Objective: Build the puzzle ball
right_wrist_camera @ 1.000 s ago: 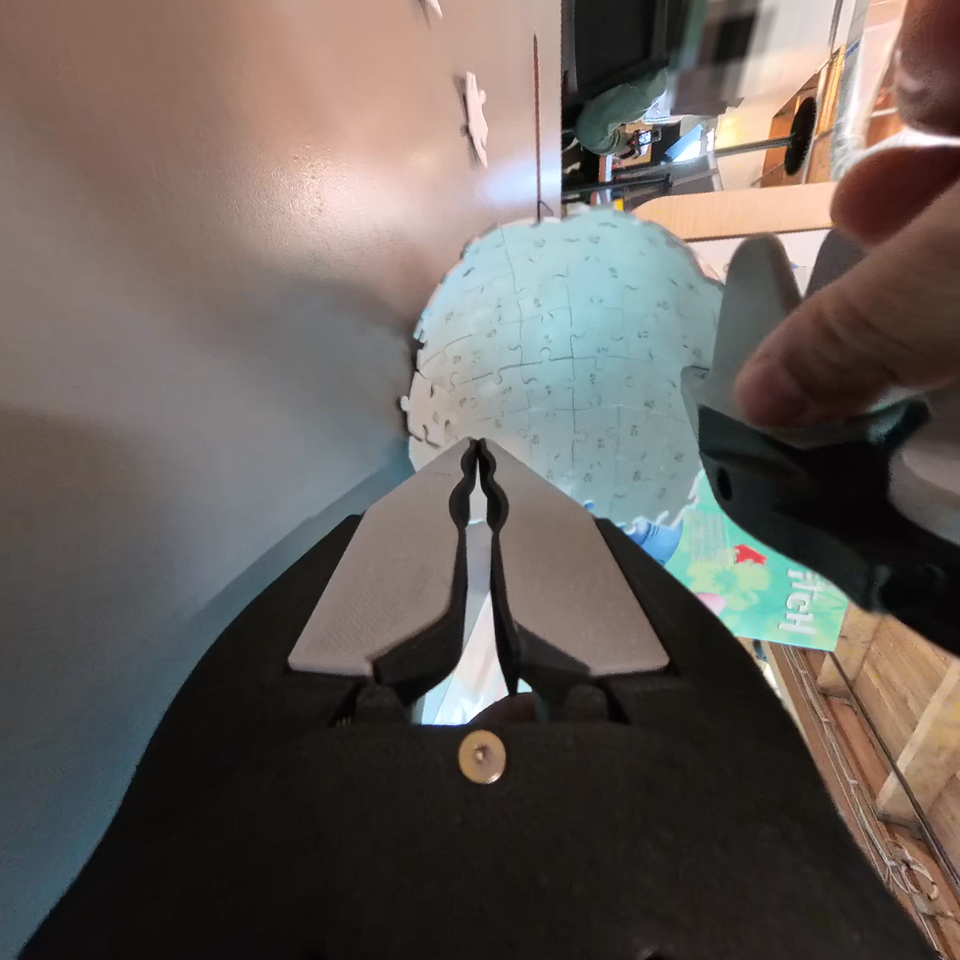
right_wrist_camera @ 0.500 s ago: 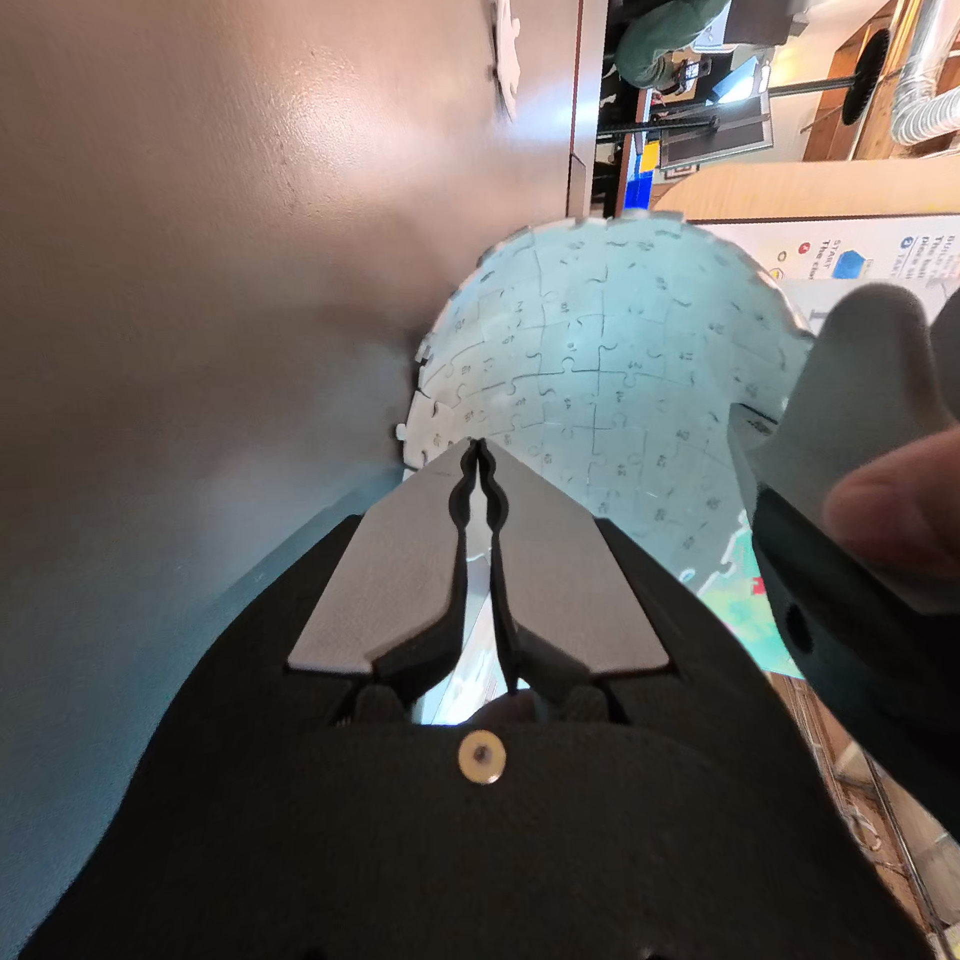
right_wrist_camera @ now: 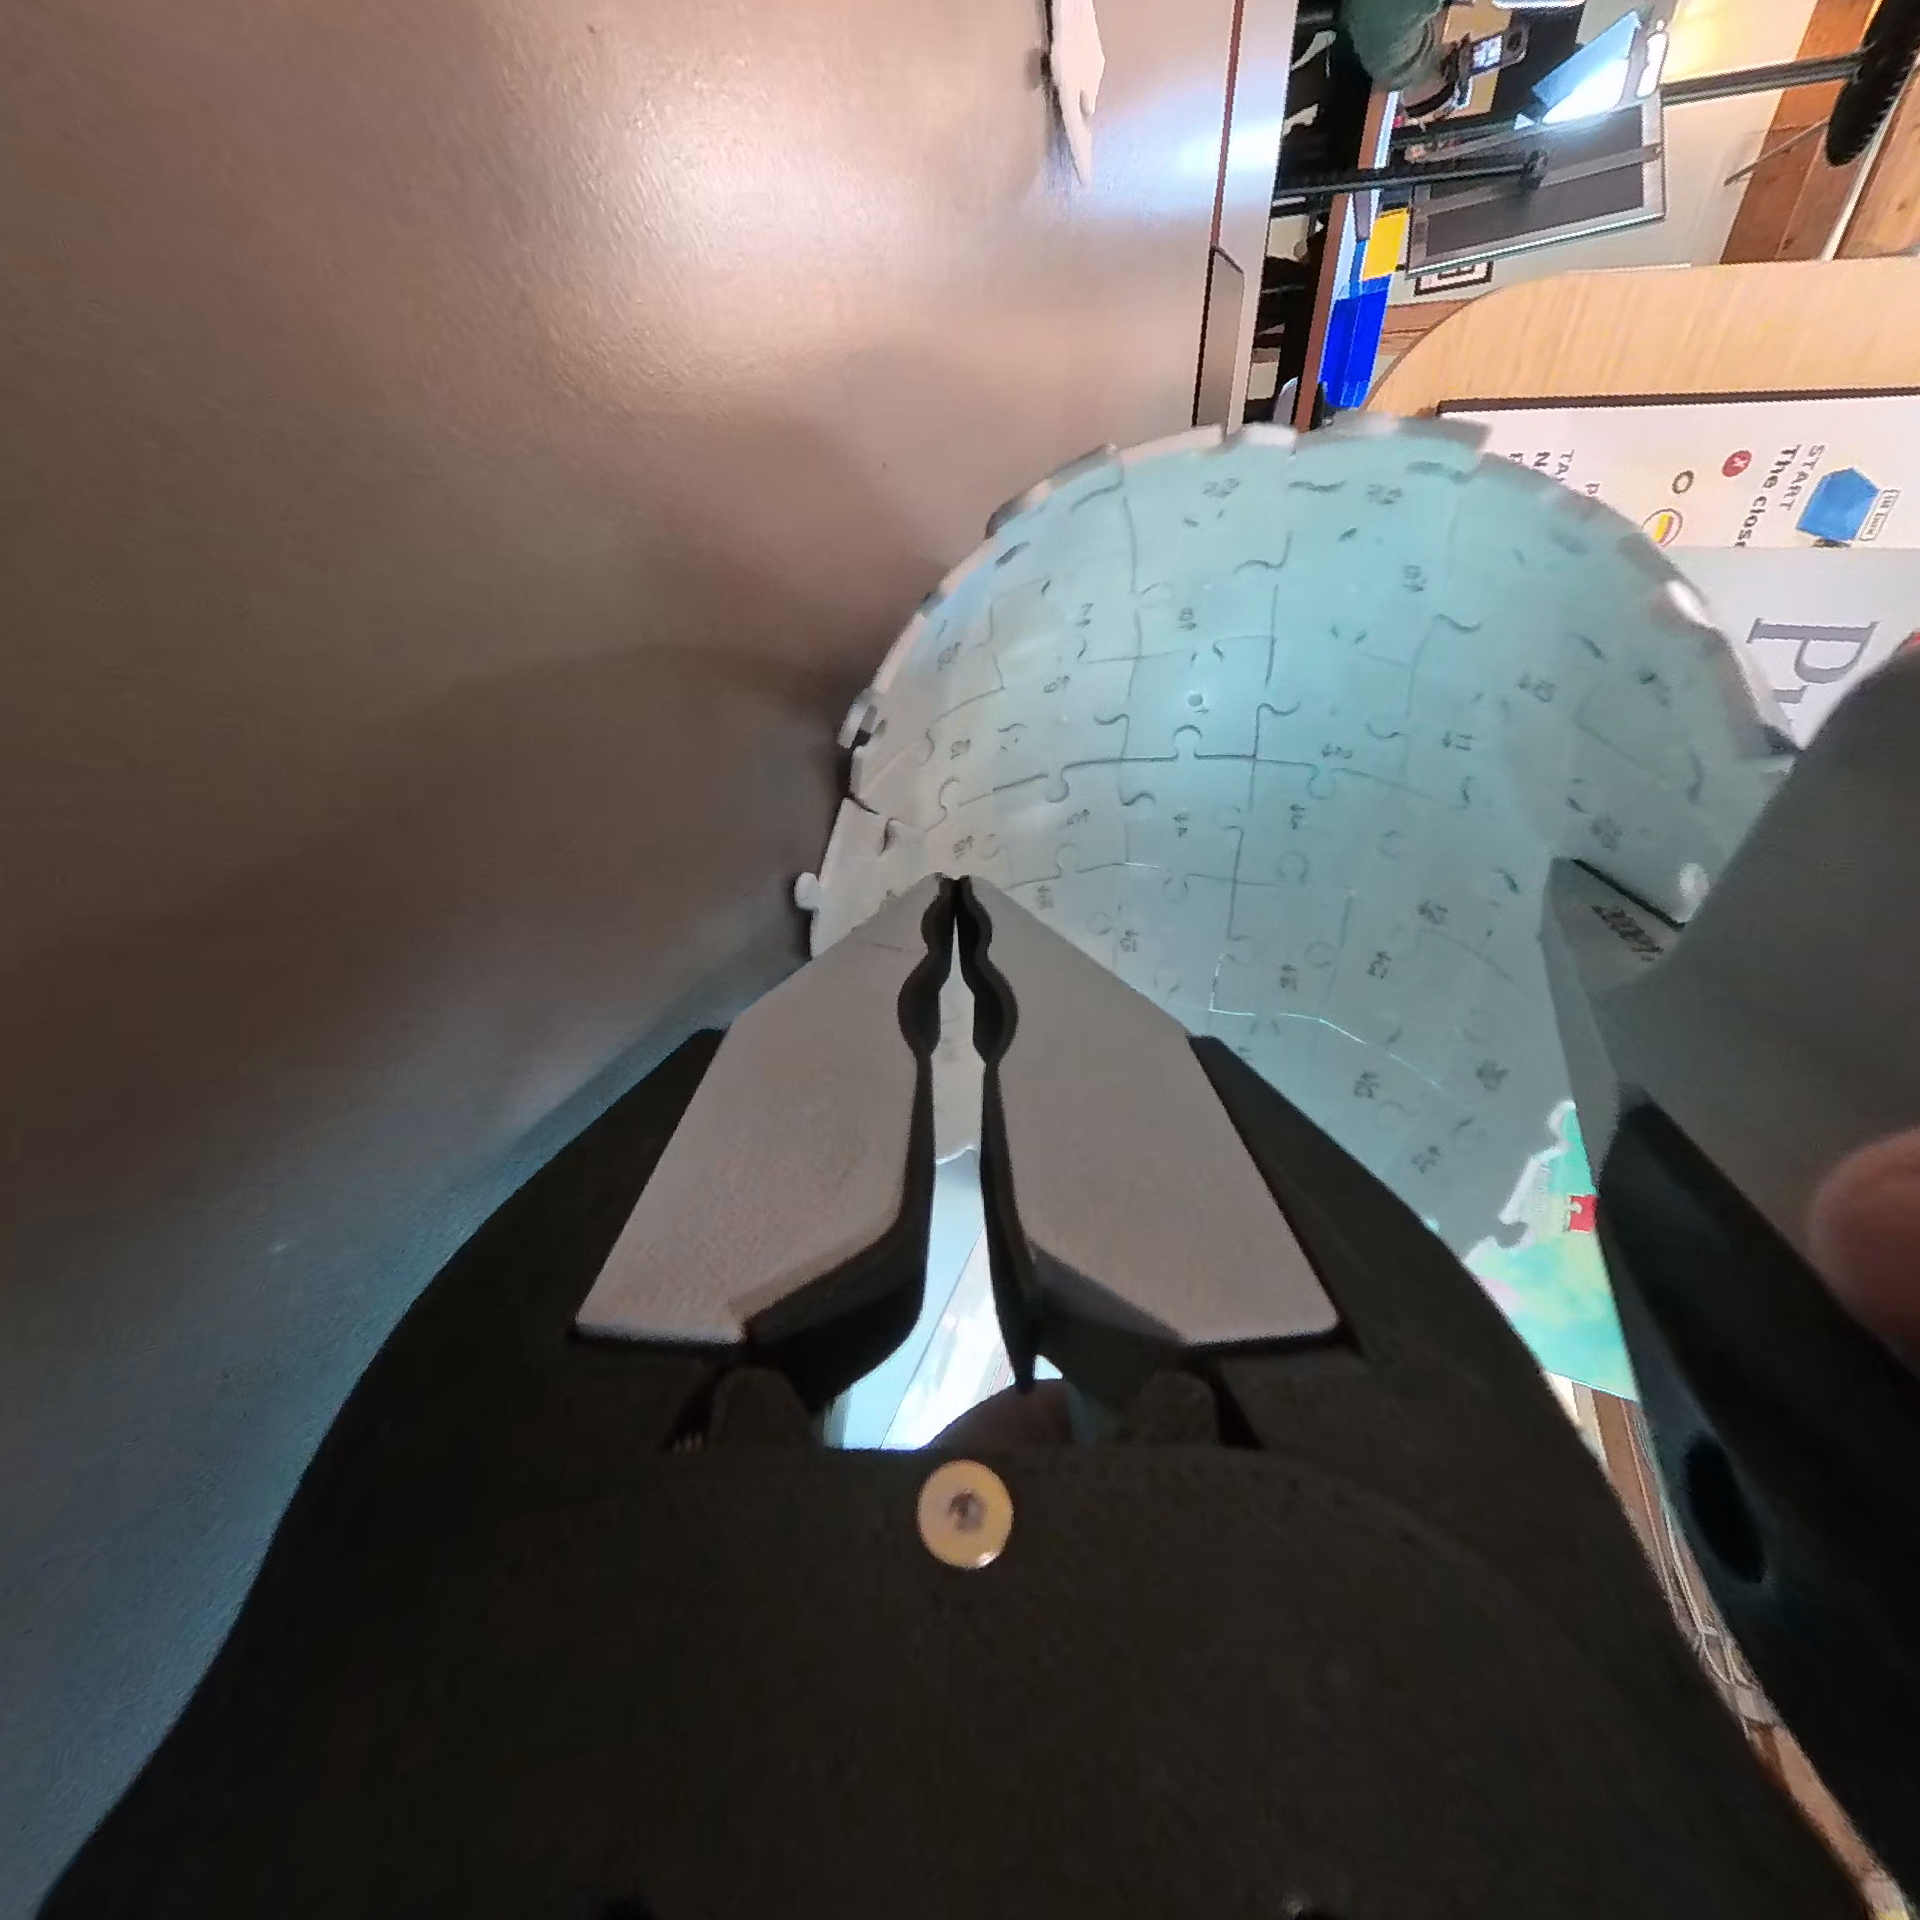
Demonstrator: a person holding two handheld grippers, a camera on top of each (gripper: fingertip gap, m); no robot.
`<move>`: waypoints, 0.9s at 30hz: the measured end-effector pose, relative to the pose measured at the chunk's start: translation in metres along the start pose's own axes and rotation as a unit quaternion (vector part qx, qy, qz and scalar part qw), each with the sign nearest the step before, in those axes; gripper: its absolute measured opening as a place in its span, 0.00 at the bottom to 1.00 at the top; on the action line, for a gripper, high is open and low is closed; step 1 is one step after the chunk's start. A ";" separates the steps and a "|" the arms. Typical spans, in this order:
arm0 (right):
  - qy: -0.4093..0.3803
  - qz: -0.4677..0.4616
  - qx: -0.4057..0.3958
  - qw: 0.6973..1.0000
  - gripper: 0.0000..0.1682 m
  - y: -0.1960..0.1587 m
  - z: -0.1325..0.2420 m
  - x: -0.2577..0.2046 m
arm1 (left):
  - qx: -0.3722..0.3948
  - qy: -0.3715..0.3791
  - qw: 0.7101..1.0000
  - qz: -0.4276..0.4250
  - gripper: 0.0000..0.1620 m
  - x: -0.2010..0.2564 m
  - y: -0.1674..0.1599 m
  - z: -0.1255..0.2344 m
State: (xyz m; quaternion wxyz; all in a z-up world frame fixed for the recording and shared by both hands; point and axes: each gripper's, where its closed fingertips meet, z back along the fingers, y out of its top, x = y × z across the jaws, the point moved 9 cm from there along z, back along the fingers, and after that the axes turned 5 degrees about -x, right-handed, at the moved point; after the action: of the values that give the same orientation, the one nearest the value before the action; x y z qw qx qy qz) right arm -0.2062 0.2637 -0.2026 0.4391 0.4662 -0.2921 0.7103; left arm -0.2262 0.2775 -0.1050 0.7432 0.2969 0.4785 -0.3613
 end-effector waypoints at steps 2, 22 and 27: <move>0.007 0.003 -0.001 1.000 0.00 0.000 -0.001 -0.001 | 0.001 0.000 1.000 -0.001 0.01 0.000 0.000 0.000; 0.031 0.040 -0.011 0.999 0.00 0.003 -0.007 0.003 | 0.004 0.002 1.000 -0.007 0.01 0.001 0.002 0.002; 0.034 0.046 -0.008 0.998 0.00 0.003 -0.008 0.004 | 0.003 0.003 1.000 -0.007 0.01 0.001 0.002 0.002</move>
State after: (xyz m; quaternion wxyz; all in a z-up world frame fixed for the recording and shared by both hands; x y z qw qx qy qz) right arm -0.2129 0.2701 -0.2025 0.4193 0.4245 -0.3039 0.7427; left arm -0.2230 0.2765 -0.1052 0.7382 0.2966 0.4819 -0.3673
